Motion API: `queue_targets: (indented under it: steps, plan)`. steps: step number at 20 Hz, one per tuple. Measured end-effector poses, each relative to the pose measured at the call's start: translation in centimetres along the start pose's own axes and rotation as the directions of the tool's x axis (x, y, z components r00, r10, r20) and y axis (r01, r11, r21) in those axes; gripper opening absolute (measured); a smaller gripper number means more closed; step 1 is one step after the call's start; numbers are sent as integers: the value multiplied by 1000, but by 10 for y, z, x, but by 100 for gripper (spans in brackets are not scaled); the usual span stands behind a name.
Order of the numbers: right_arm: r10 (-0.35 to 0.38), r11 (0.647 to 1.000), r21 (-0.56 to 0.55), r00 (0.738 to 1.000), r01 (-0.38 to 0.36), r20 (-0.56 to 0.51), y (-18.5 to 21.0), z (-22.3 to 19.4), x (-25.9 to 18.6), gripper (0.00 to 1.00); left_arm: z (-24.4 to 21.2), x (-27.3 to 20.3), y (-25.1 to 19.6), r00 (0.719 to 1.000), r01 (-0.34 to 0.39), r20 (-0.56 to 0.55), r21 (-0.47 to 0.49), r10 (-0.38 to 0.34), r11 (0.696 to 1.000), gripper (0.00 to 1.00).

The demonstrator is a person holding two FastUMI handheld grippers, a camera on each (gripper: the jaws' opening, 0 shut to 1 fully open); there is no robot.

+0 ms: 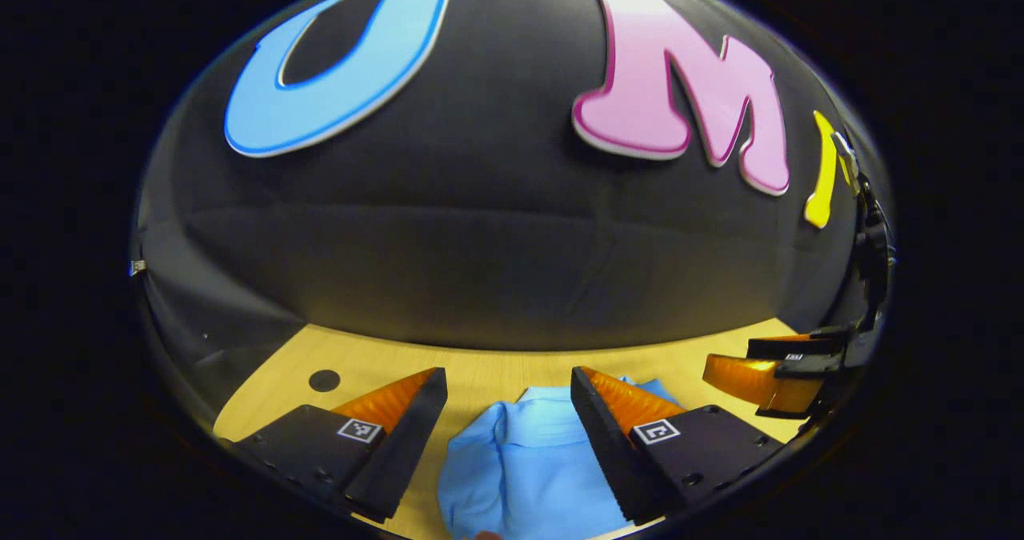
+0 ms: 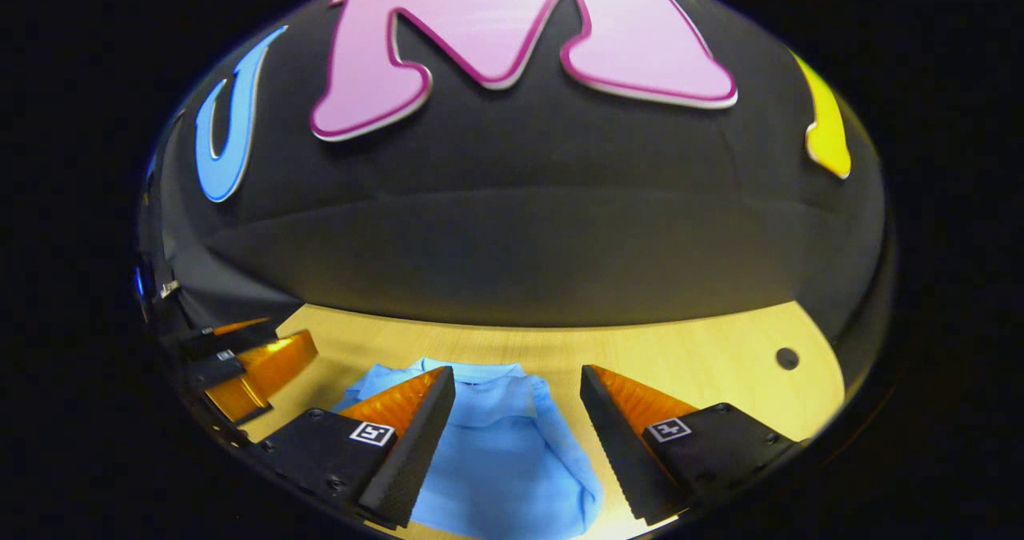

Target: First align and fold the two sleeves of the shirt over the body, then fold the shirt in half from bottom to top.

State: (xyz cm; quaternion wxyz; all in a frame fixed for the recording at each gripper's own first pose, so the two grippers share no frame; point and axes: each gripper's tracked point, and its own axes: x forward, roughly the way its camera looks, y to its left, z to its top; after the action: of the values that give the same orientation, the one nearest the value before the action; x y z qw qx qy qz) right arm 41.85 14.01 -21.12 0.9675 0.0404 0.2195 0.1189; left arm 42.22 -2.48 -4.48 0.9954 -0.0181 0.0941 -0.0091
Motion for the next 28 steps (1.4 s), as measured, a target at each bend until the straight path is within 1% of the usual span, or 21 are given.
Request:
queue_targets:
  steps: [3,6,8,10,13,15,16,18,20,23,25,26,27,28]
  plan:
    - [-17,999,-41,999,19,36,3,12,-55,98,29,-58,6,998,6,62,-6,-6,1000,98]
    - [-24,1000,-14,996,25,88,17,30,-124,98,58,-127,10,991,20,130,-2,-20,1000,98]
    - [-12,1000,9,992,11,127,33,38,-172,98,73,-175,13,986,37,164,-18,-33,999,98]
    - [-8,1000,-5,989,9,150,46,43,-217,98,82,-224,16,980,42,193,-13,-38,999,98]
    - [-15,1000,8,983,14,183,61,44,-281,98,86,-291,27,971,21,236,23,-26,1000,98]
    - [-43,999,4,980,43,196,64,39,-319,98,80,-330,23,971,57,230,24,-61,998,97]
    - [-50,999,9,979,49,198,66,34,-334,97,77,-345,22,971,65,228,29,-70,997,97]
    - [-37,999,21,983,34,182,77,19,-357,97,73,-375,22,969,70,232,55,-81,996,98]
    - [-50,999,20,985,47,166,81,5,-379,98,67,-404,17,967,78,240,62,-91,995,98]
    - [-69,998,26,982,65,177,83,-5,-413,97,56,-443,8,963,92,250,45,-100,995,98]
    - [-74,997,19,988,72,136,86,-21,-430,97,43,-464,-1,964,106,245,20,-108,994,98]
    - [-64,998,17,991,63,118,91,-28,-439,98,36,-473,-7,966,118,229,10,-118,993,98]
    - [-50,999,8,992,49,114,98,-31,-447,98,27,-481,-9,970,114,218,0,-112,993,98]
    - [-52,999,-9,991,53,123,100,-31,-455,98,23,-489,-12,969,116,219,0,-113,993,98]
